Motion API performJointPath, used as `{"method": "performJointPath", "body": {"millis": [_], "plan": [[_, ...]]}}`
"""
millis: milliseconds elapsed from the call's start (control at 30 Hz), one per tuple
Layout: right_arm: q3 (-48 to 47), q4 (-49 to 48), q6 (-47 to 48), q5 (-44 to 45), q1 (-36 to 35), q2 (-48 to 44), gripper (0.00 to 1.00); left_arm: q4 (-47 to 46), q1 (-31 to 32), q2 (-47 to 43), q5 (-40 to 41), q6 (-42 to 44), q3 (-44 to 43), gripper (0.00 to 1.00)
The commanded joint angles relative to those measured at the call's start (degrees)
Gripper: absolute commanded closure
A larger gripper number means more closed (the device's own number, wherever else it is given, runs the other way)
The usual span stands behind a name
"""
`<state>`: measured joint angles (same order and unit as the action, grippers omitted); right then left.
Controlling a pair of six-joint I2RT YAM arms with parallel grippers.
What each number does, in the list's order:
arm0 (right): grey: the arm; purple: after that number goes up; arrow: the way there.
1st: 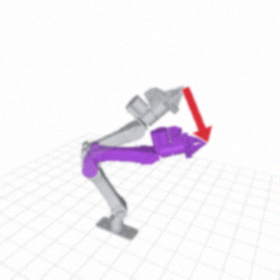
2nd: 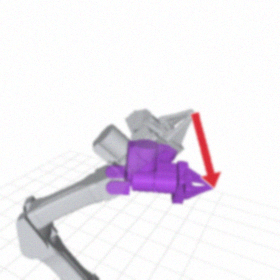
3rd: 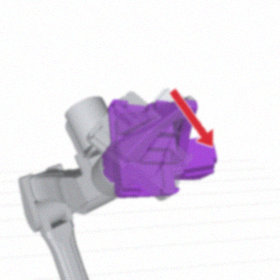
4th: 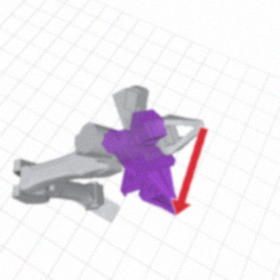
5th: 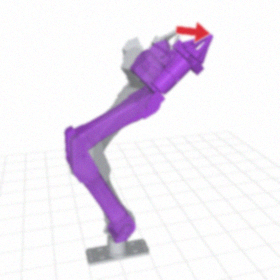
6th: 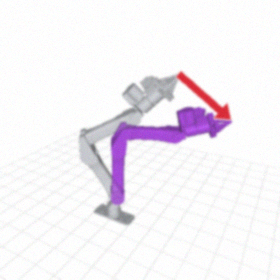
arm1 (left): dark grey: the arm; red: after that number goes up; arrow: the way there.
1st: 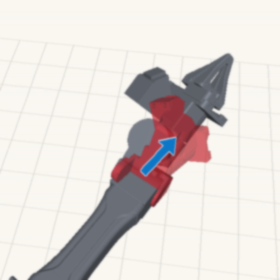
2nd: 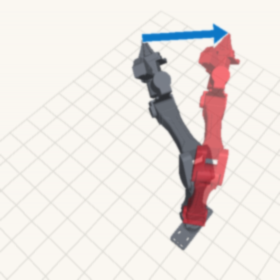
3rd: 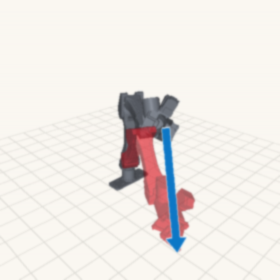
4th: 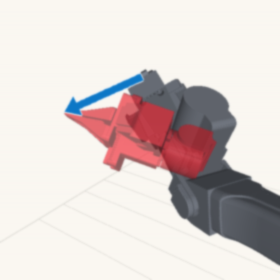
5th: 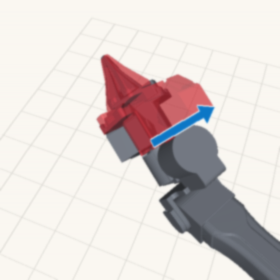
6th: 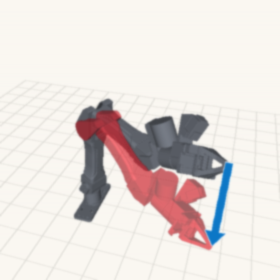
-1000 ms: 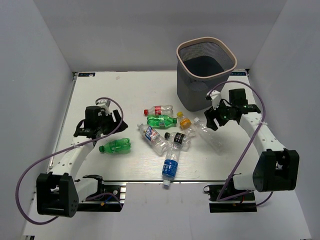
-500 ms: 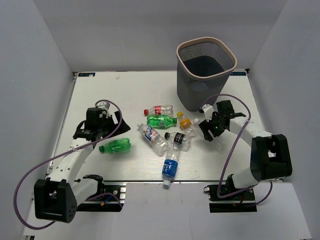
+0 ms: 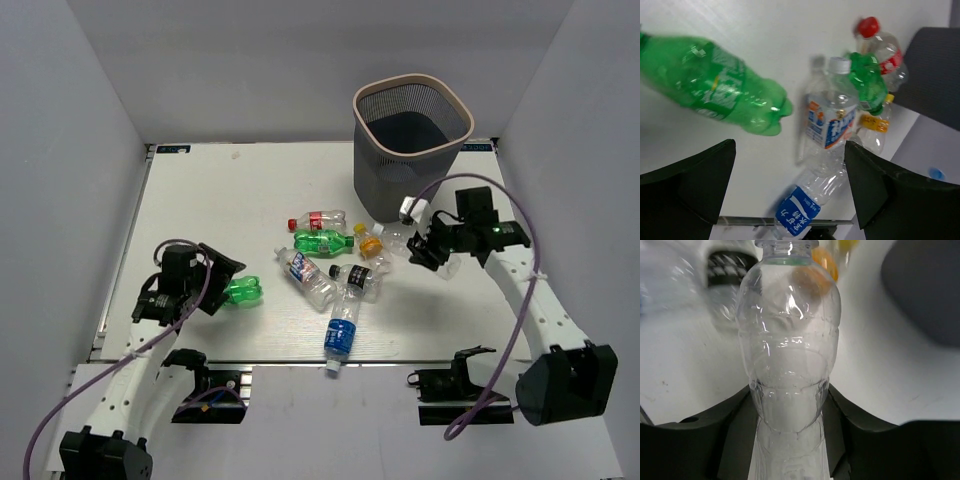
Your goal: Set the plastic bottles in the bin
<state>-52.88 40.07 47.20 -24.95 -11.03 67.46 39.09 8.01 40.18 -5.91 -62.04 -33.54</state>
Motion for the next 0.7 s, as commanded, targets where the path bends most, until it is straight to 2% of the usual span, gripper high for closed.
{"method": "performJointPath", "body": {"millis": [0,100,200,233,267,300,333,367,400,467,533,600,667], "plan": [[-11.0,12.1,14.4,-18.4,-1.4,-2.2,0.78,3.4,0.3,1.0,2.2,-10.5,1.5,0.01],[-21.7,16.1,14.7,-27.3,-2.9,0.9,0.78,5.6,0.3,5.3,2.7,-12.2,-1.2,0.01],[-32.3,10.0,4.3,-32.1,-4.1,5.2,0.78,7.7,0.3,8.8,3.3,-13.6,-2.2,0.01],[-33.8,-0.2,1.2,-33.5,-4.6,5.6,0.78,7.7,0.3,8.8,3.3,-14.2,-2.2,0.01],[-36.1,-4.9,-7.3,-33.4,-4.7,5.9,0.78,6.9,0.3,8.8,3.3,-14.2,-1.7,0.01],[-36.1,-15.6,-15.9,-33.1,-4.9,6.1,0.78,6.0,0.3,8.8,3.8,-15.1,-1.7,0.01],[-35.8,-21.1,-24.4,-30.4,-5.1,6.3,0.78,5.3,0.3,8.8,3.8,-16.4,-0.7,0.01],[-35.7,-30.7,-28.2,-29.5,-5.1,6.5,0.78,4.8,0.3,8.8,3.8,-17.1,0.4,0.01],[-36.0,-39.3,-36.7,-28.0,-5.3,8.0,0.78,4.2,0.3,8.8,3.8,-17.7,0.9,0.01],[-38.3,-47.2,-40.2,-21.8,-5.3,9.9,0.79,3.4,0.3,8.8,3.8,-18.2,2.0,0.01],[-44.1,-48.4,-43.7,-14.6,-5.2,14.2,0.81,2.8,0.3,9.4,3.8,-18.2,2.5,0.01],[-47.5,-48.7,-43.0,-5.9,-5.0,17.7,0.81,2.2,0.3,10.1,3.8,-18.2,2.5,0.01],[-47.5,-50.3,-40.4,-1.6,-4.8,18.8,0.79,1.4,0.3,10.1,3.8,-18.2,3.0,0.01]]}}
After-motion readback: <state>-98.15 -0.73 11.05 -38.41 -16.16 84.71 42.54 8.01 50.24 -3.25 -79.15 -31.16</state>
